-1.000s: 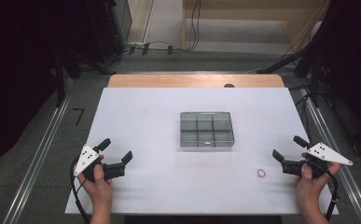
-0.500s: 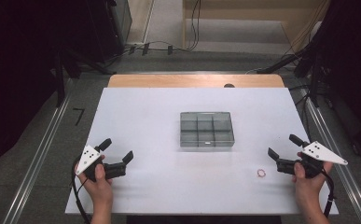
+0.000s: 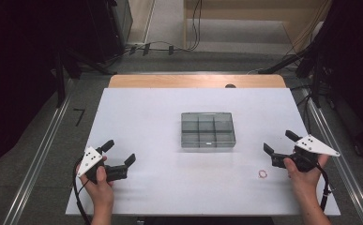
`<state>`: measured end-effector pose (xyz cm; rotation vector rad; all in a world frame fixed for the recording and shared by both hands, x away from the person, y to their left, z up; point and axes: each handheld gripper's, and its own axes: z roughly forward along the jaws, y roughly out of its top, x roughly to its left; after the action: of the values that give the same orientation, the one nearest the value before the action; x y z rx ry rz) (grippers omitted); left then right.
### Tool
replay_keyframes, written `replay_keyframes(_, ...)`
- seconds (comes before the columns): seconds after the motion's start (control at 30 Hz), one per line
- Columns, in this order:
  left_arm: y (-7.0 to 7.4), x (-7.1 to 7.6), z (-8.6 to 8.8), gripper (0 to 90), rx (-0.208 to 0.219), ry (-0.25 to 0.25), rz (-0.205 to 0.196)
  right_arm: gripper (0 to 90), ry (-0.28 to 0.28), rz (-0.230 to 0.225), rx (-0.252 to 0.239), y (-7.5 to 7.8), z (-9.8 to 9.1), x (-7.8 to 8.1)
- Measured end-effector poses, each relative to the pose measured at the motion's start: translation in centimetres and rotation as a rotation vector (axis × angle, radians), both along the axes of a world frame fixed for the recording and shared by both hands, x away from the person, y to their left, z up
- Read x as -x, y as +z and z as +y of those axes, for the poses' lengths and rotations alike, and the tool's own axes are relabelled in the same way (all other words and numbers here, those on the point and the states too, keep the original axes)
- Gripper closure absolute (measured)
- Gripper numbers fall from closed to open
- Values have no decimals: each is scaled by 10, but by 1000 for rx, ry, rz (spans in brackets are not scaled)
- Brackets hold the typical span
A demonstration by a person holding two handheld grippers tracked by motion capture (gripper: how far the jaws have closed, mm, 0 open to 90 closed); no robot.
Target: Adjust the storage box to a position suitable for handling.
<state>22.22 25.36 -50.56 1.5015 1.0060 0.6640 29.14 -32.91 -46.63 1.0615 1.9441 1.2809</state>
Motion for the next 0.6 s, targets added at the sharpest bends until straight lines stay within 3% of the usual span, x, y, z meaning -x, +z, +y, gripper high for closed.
replay_keyframes(0.27,0,-1,1,0,7,3,4,41,17,20,-45,8,3,-8)
replay_keyframes(0.37,0,-2,0,0,10,6,6,89,29,44,-68,10,3,-12)
replay_keyframes(0.6,-1,-3,1,0,12,8,9,150,46,76,-43,11,9,-19)
